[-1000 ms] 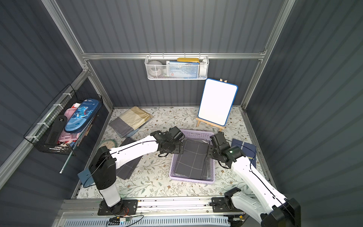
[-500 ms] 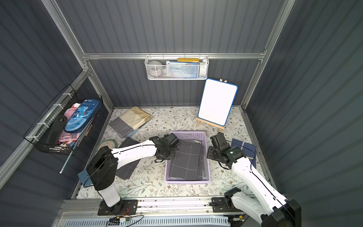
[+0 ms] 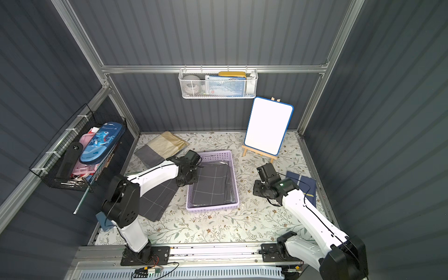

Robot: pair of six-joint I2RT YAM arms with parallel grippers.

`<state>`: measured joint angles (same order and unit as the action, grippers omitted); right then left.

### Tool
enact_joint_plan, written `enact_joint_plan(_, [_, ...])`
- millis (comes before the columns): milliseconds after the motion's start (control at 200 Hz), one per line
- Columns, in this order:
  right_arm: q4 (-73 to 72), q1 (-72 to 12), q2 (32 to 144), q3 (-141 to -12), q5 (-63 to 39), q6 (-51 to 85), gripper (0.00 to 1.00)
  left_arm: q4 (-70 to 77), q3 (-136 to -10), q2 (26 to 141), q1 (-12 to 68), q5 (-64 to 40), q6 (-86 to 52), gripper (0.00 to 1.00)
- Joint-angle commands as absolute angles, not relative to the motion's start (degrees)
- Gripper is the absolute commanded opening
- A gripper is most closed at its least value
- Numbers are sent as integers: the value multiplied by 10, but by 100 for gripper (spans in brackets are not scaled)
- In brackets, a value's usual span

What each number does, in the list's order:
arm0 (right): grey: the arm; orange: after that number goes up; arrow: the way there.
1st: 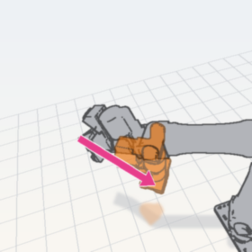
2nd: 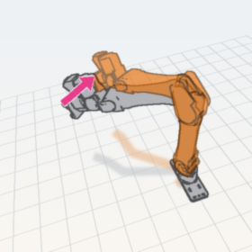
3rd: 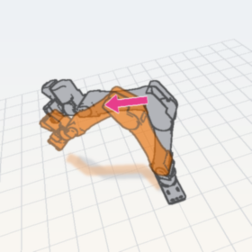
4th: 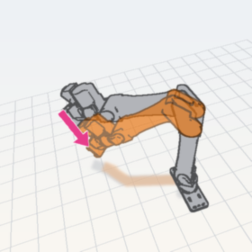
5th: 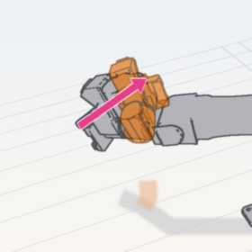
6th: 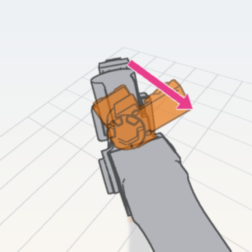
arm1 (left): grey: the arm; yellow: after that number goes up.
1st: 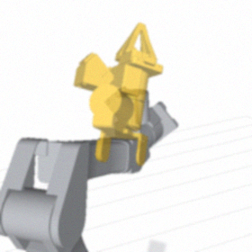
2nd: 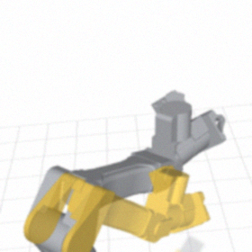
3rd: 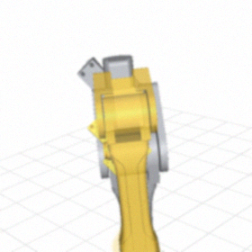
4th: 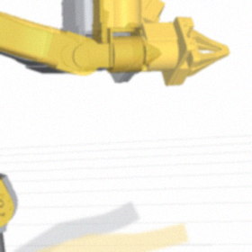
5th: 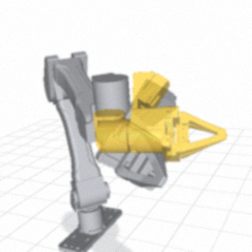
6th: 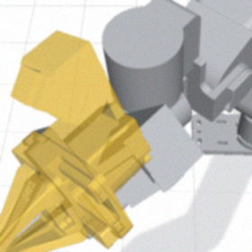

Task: Put the folded pillowcase in the basket
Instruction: Move the basket to the center of the board, then adjust the pillowcase at the center of the board.

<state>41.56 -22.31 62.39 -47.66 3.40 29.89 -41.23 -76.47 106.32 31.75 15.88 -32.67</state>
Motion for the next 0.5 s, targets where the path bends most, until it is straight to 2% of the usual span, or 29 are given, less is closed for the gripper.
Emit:
enact_joint_plan(0, [400,-221,636,-484,38,290,46,-382,-837,1140,303,162,-272,5])
enact_joint_plan(295, [365,-218,680,-490,30,282,45,-395,-1019,1247,290,131,-275,5])
enact_joint_plan(390, [368,-217,691,-500,20,283,45,-400,-1041,1255,290,129,-279,28])
enact_joint_plan(460, [370,-219,691,-504,2,277,46,-402,-1034,1240,290,132,-284,51])
enact_joint_plan(495, [370,-219,688,-504,-4,277,47,-401,-1022,1224,290,139,-286,58])
